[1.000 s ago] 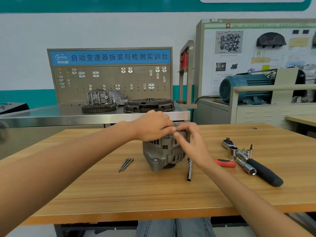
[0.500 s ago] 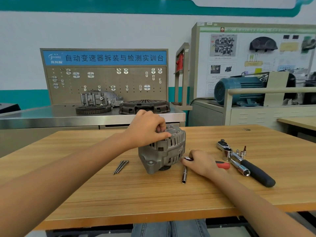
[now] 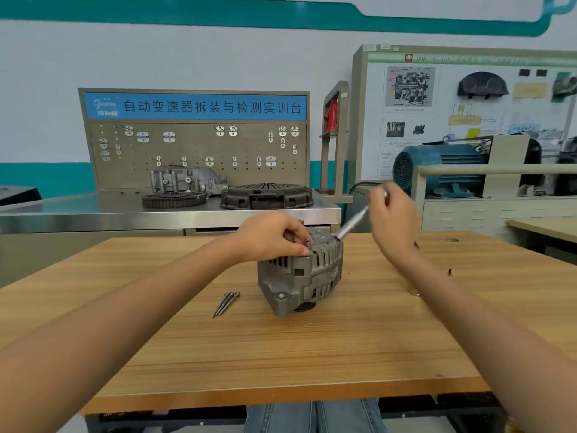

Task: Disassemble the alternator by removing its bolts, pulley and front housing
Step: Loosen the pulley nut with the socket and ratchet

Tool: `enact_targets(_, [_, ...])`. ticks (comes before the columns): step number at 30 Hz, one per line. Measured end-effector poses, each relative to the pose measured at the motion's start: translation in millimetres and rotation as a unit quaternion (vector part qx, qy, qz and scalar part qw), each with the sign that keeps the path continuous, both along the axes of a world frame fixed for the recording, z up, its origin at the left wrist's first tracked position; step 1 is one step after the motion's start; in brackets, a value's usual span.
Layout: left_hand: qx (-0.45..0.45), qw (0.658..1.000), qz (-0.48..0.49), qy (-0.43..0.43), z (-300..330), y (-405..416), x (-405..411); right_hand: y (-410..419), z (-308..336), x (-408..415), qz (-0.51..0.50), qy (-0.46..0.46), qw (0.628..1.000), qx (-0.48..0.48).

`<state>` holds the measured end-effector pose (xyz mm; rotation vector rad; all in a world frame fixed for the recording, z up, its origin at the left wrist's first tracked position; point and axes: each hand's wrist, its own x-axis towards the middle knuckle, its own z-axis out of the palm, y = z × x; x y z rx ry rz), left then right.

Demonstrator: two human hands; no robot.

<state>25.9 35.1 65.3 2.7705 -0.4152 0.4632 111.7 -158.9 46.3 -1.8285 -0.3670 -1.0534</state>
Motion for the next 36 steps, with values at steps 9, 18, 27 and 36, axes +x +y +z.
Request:
enact_targets(9, [-0.039,0.999,-0.007,0.007,0.1,1.8,1.4,42.5,60.4,-16.8,-0.11,-0.115,0.939,-0.304])
enact_targets(18, [-0.039,0.999,0.009,0.0,-0.3,1.1,-0.1,49.0,72.4,-20.6,-0.094,-0.14,0.936,-0.308])
enact_targets(27, [-0.046,0.999,-0.001,0.017,2.9,-0.2,-2.2,56.1,69.6,-19.7,-0.09,-0.151,0.919,-0.353])
enact_targets(36, [-0.224,0.959,-0.089,0.148,19.3,0.0,4.2,51.4,67.2,-18.1,-0.044,-0.143,0.929,-0.339])
